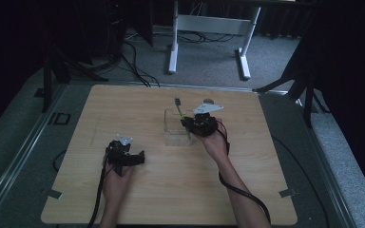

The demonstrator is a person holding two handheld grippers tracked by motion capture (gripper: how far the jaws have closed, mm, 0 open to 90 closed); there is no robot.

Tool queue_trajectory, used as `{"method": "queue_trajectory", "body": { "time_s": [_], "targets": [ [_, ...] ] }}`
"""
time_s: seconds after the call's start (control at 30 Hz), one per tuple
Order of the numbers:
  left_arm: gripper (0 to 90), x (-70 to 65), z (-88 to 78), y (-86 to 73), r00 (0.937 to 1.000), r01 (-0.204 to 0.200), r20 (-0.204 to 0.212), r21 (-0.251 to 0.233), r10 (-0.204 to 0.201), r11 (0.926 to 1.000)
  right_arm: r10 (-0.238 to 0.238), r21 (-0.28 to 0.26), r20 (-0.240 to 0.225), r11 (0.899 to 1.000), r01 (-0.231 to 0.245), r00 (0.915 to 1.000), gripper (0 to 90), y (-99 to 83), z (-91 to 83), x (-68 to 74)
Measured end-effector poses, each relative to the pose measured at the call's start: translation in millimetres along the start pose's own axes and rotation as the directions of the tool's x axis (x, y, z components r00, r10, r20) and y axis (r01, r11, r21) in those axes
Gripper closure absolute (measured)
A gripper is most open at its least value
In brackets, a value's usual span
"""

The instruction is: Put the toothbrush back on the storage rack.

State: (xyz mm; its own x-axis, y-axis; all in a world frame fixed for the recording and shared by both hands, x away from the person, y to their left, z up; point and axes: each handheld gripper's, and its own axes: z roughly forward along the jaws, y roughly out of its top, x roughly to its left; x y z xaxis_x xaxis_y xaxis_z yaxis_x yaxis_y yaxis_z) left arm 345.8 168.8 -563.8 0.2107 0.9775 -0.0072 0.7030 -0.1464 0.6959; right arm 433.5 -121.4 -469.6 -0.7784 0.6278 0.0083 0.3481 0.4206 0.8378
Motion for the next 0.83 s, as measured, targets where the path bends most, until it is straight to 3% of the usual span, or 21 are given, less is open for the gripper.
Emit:
{"method": "queue_trajectory", "body": {
  "time_s": [0.23, 0.33, 0.5, 0.67, 0.83],
  "targets": [
    [7.1, -0.3, -0.2, -0.1, 1.0, -0.003, 0.001, 0.001, 0.003, 1.0, -0.002, 0.014, -0.004, 1.0, 0.002, 1.0, 64.9, -3.0, -4.0, 2.0],
    [7.1, -0.3, -0.1, -0.1, 1.0, -0.003, 0.001, 0.001, 0.003, 1.0, 0.019, 0.0, 0.002, 1.0, -0.019, 0.9998, 58.3, -4.2, -10.0, 1.1],
    [7.1, -0.3, -0.1, -0.1, 1.0, -0.002, 0.001, 0.0, 0.002, 1.0, 0.056, -0.053, 0.017, 0.997, -0.056, 0.9983, 48.4, -4.6, -27.6, -1.2],
    [7.1, -0.4, -0.1, -0.1, 1.0, -0.002, 0.001, 0.0, 0.002, 1.0, 0.059, -0.06, 0.03, 0.997, -0.057, 0.9978, 42.7, -7.7, -45.5, -1.3],
    [7.1, -0.3, -0.1, -0.1, 1.0, -0.002, 0.001, 0.0, 0.002, 1.0, 0.075, -0.059, 0.052, 0.996, -0.072, 0.9958, 40.3, -26.7, -64.4, -3.0]
  ]
}}
